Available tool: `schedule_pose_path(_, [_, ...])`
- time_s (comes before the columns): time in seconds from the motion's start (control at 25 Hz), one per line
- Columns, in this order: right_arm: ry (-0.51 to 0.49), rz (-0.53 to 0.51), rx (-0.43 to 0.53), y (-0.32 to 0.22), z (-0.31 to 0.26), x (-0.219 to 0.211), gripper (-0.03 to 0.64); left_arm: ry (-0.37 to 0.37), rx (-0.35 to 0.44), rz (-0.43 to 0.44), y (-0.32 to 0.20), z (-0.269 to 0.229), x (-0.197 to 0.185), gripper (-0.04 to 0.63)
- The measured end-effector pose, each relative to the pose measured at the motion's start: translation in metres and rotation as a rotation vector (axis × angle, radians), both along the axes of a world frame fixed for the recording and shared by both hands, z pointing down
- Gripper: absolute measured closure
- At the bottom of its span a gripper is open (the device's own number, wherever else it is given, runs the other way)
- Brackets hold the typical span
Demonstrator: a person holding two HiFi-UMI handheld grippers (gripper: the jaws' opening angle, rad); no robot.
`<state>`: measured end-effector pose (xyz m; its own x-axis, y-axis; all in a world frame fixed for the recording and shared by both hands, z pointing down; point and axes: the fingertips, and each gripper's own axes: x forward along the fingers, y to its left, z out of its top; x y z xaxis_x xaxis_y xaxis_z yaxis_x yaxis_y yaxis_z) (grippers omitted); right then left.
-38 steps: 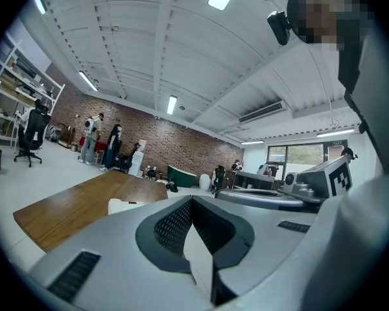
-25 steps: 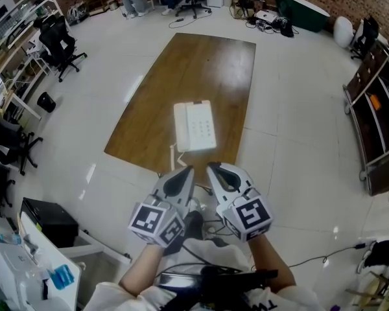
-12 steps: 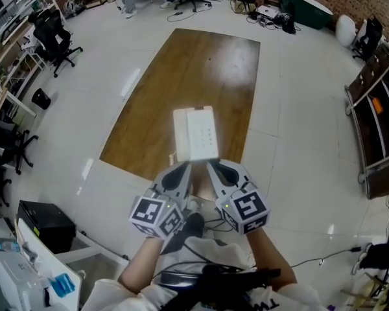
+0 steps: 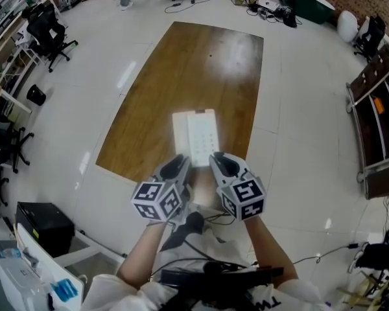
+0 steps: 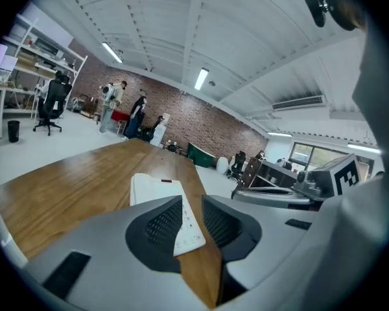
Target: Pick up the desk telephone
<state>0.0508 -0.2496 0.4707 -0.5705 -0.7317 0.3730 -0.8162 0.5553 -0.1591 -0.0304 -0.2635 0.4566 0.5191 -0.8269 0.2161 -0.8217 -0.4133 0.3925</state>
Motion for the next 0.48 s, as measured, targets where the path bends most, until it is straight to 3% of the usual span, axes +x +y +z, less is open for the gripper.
schedule_pose_path(0.04, [0.0, 0.004, -0.014, -0.005, 0.005, 0.0, 0.53, 0.002, -0.018, 0.0, -0.005, 0.006, -0.001, 0.494])
schedule_pose_path(0.2, [0.011, 0.026, -0.058, -0.02, 0.026, 0.0, 0.518, -0.024, -0.07, -0.011, -0.021, 0.032, -0.008, 0.492])
schedule_pose_path(0.28, [0.008, 0.027, -0.092, -0.027, 0.036, 0.0, 0.433, -0.018, -0.108, 0.001, -0.029, 0.044, -0.008, 0.398])
schedule_pose_path(0.32, [0.008, 0.028, -0.109, -0.031, 0.041, 0.0, 0.407, -0.013, -0.127, 0.003, -0.033, 0.05, -0.009, 0.393])
schedule_pose_path(0.48, [-0.002, 0.031, -0.166, -0.043, 0.059, 0.001, 0.405, -0.018, -0.179, 0.003, -0.048, 0.072, -0.012, 0.382])
